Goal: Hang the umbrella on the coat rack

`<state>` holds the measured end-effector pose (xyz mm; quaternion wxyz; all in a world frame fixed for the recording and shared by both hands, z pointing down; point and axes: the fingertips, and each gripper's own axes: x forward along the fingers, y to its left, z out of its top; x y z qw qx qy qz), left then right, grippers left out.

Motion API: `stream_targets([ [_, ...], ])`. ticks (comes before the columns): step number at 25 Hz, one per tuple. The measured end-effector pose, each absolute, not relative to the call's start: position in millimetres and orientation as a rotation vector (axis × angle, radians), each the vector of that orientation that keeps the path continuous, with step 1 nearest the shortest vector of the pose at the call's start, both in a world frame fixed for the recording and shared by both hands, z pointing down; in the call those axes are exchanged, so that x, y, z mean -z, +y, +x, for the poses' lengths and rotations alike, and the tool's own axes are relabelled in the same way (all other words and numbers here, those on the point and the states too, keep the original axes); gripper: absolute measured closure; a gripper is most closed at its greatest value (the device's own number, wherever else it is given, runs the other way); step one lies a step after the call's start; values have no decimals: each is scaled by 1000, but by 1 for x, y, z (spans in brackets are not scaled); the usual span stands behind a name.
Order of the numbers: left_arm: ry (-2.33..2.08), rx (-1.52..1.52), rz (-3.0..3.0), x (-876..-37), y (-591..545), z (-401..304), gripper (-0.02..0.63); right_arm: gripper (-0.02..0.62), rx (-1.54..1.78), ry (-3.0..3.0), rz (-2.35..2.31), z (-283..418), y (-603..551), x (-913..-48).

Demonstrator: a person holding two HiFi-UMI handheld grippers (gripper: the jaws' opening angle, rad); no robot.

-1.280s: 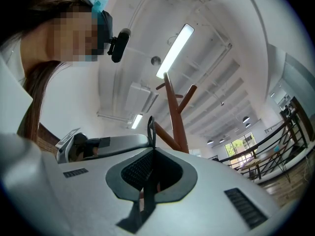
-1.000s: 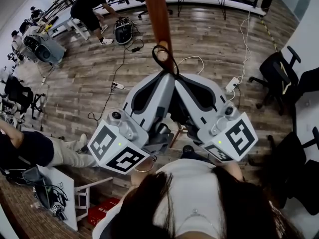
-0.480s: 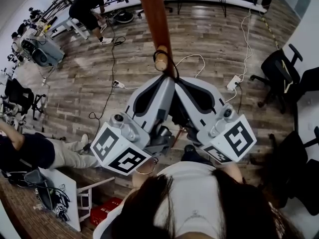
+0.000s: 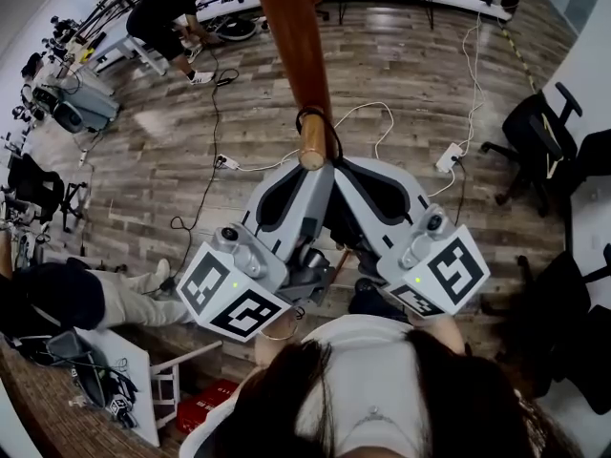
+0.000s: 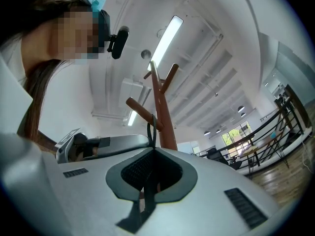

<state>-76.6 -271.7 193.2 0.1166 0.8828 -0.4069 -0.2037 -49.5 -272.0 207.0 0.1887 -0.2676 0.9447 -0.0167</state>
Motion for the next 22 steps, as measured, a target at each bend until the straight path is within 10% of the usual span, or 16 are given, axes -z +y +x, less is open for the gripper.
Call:
stream_targets([
  [22,-1164,592,2544,-207,-286,-82,595,555,75,2665,-745,-54,-285,-220],
])
